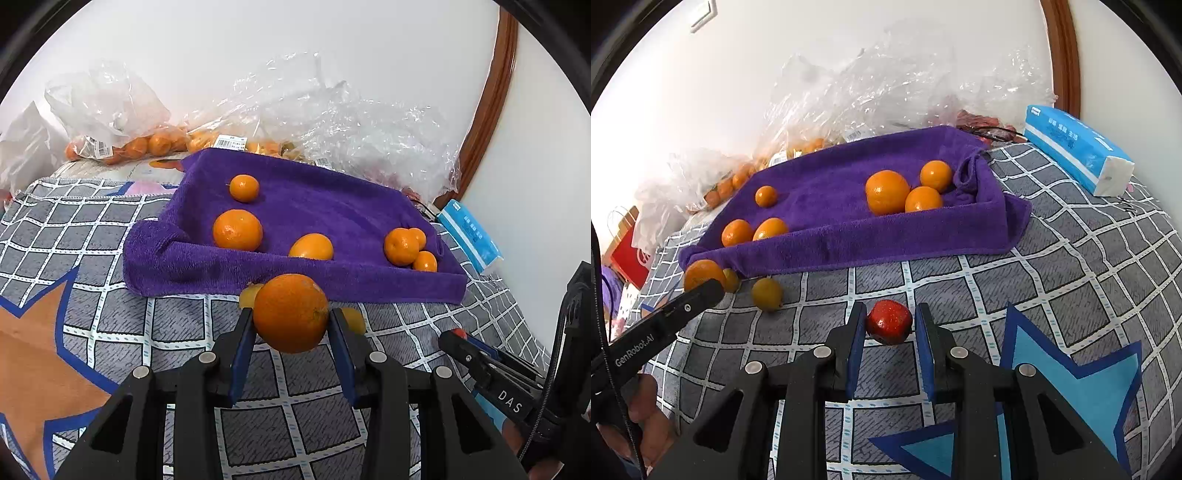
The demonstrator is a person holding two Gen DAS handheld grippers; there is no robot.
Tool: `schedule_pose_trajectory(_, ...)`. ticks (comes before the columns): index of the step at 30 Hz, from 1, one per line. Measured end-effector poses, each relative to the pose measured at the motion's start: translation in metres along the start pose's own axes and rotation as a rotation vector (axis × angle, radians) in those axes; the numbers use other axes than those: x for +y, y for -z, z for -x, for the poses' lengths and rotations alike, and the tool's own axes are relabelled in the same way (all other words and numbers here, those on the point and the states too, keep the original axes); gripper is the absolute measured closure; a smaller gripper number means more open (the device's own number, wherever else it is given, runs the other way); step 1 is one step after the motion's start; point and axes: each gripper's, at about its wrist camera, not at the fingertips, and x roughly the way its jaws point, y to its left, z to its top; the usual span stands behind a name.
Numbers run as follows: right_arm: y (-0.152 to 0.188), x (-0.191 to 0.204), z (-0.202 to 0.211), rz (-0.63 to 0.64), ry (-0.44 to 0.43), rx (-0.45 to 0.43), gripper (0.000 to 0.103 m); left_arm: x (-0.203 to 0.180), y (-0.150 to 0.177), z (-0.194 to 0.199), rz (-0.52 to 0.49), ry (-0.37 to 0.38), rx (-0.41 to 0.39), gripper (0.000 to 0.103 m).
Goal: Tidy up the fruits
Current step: 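Close the left tool on a large orange while the right tool holds the red fruit, then lift the orange and red fruit and carry both toward the purple towel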
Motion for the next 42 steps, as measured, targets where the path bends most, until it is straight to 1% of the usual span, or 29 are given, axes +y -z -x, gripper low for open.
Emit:
schedule_pose_trajectory(11,0.001,-0.003,0.006,-0.018,-0.011,-0.03,0.076,-0.002,-0.001,0.007,-0.004,0.0,-0.04,0.065)
schedule_pose_trajectory(19,0.001,0.0,0.006,-0.006,-0.005,-0.027,0.076,0.0,0.0,0.01,0.013,-0.006,-0.058,0.065)
schedule_pose_trajectory(24,0.002,0.005,0.012,0.017,0.005,-0.051,0.076,0.001,0.0,0.015,0.02,-0.007,-0.084,0.065)
schedule_pose_trajectory(30,0.002,0.012,0.013,0.031,0.005,-0.052,0.076,0.002,-0.001,0.018,0.026,-0.008,-0.103,0.065)
schedule_pose_trajectory(35,0.003,0.014,0.009,0.054,0.023,-0.031,0.076,0.006,-0.002,0.015,0.043,-0.006,-0.083,0.065)
schedule_pose_trajectory(39,0.004,0.007,0.003,0.033,0.028,0.016,0.076,0.011,-0.003,0.015,0.076,0.002,-0.073,0.065)
schedule_pose_trajectory(42,0.005,0.003,0.001,0.02,0.024,0.03,0.076,0.014,-0.003,0.013,0.092,0.008,-0.064,0.065)
